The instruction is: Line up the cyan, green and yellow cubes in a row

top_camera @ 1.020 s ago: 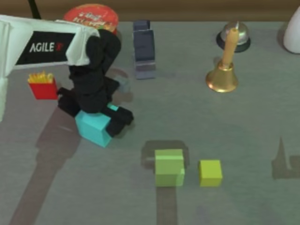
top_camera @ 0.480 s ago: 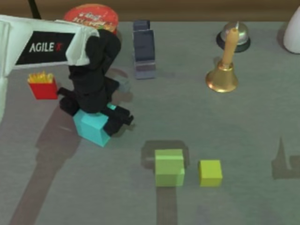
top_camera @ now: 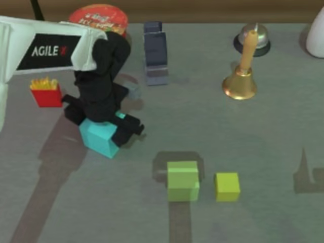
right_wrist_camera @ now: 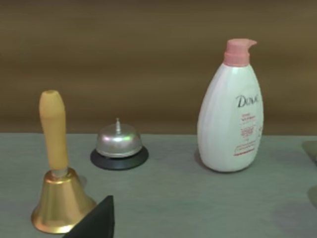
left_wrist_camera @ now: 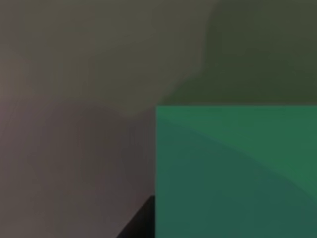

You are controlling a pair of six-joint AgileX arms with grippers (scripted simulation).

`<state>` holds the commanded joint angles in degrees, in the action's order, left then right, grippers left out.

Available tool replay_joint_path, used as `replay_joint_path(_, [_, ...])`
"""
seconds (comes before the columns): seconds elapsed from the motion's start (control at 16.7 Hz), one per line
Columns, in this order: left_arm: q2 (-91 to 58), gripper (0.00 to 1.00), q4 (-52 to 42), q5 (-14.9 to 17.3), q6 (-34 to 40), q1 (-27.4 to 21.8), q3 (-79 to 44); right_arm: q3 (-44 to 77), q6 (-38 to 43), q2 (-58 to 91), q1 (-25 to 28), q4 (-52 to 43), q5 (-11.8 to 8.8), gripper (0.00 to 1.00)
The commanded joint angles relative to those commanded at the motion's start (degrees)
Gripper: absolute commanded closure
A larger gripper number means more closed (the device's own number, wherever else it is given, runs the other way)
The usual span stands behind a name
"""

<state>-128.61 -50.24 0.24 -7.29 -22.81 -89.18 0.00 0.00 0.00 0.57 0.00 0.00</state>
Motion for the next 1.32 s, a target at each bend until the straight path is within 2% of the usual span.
replay_joint_path(0.18, [0.77, 1.0, -2.41, 0.01, -0.11, 0.05, -1.74, 0.0, 0.0, 0.0, 0.0, 0.0, 0.0, 0.0])
replay_joint_path(0.48, [4.64, 1.0, -12.62, -0.04, 0.1, 0.95, -7.7, 0.0, 0.0, 0.0, 0.0, 0.0, 0.0, 0.0])
replay_joint_path(0.9, [5.31, 1.0, -13.22, -0.05, 0.78, 0.42, -7.78, 0.0, 0.0, 0.0, 0.0, 0.0, 0.0, 0.0])
replay_joint_path(1.08, [7.45, 1.0, -12.94, -0.05, 6.32, -1.89, -5.25, 0.0, 0.0, 0.0, 0.0, 0.0, 0.0, 0.0])
replay_joint_path(1.32, [12.67, 1.0, -12.26, -0.03, 21.66, -6.83, 1.33, 0.0, 0.0, 0.0, 0.0, 0.0, 0.0, 0.0])
